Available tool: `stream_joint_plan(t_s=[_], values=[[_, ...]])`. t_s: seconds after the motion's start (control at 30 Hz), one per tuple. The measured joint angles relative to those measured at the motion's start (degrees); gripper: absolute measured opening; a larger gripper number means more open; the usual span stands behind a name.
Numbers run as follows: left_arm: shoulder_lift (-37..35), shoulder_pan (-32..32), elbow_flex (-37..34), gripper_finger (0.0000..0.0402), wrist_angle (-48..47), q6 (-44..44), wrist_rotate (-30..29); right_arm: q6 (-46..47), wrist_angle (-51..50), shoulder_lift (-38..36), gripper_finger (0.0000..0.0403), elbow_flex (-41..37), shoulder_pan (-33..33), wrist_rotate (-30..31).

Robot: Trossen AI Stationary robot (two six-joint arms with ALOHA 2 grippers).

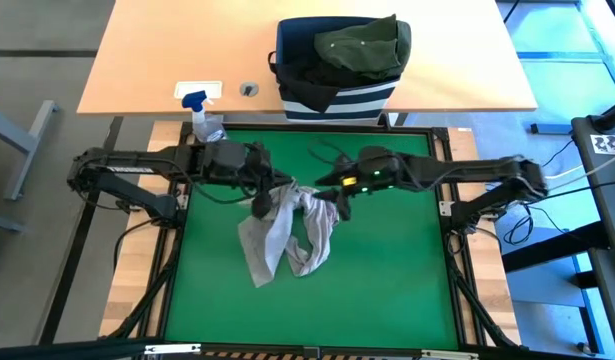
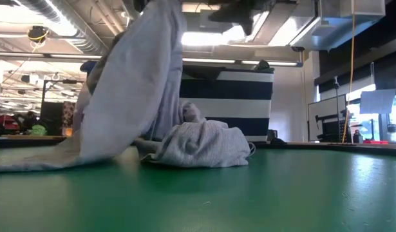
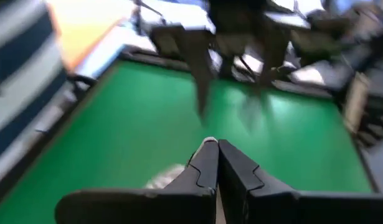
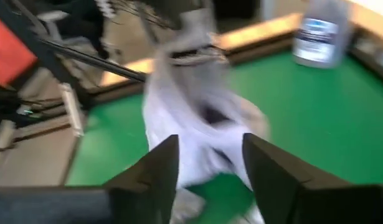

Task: Fold Laundry from Bin
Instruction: Fold the gray shirt

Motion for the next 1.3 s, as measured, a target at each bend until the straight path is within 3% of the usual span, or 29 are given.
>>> stream_joint_plan(t_s=[0.17, 0.3, 0.5, 0.77, 0.83, 1.17, 1.3], values=[[0.0, 0.4, 0.0, 0.0000, 5.6, -0.6, -10.9, 4.4, 2.0, 4.2, 0.0220, 0.0, 0.0, -4.8], [0.1, 1.0, 0.0, 0.0000, 7.4, -0.6, -13.1, 9.7, 1.6, 6.7, 0.0218, 0.0, 1.0, -3.8], [1.3, 2.6, 0.0, 0.0000, 7.7, -0.6, -13.6, 15.6, 5.1, 10.1, 0.0205, 0.0, 4.4, 4.1], [1.4, 3.3, 0.0, 0.0000, 8.0, -0.6, -13.5, 17.6, 3.5, 10.6, 0.0198, 0.0, 6.0, 27.2], [1.4, 3.3, 0.0, 0.0000, 8.0, -0.6, -13.0, 15.9, 3.7, 10.6, 0.0198, 0.0, 5.9, 30.1], [1.4, 3.3, 0.0, 0.0000, 8.9, -0.2, -12.7, 9.7, 10.2, 15.4, 0.0196, 0.0, 5.3, 24.2], [1.4, 3.3, 0.0, 0.0000, 9.8, -0.1, -12.3, 6.9, 10.6, 16.8, 0.0145, 0.0, 5.2, 24.3]])
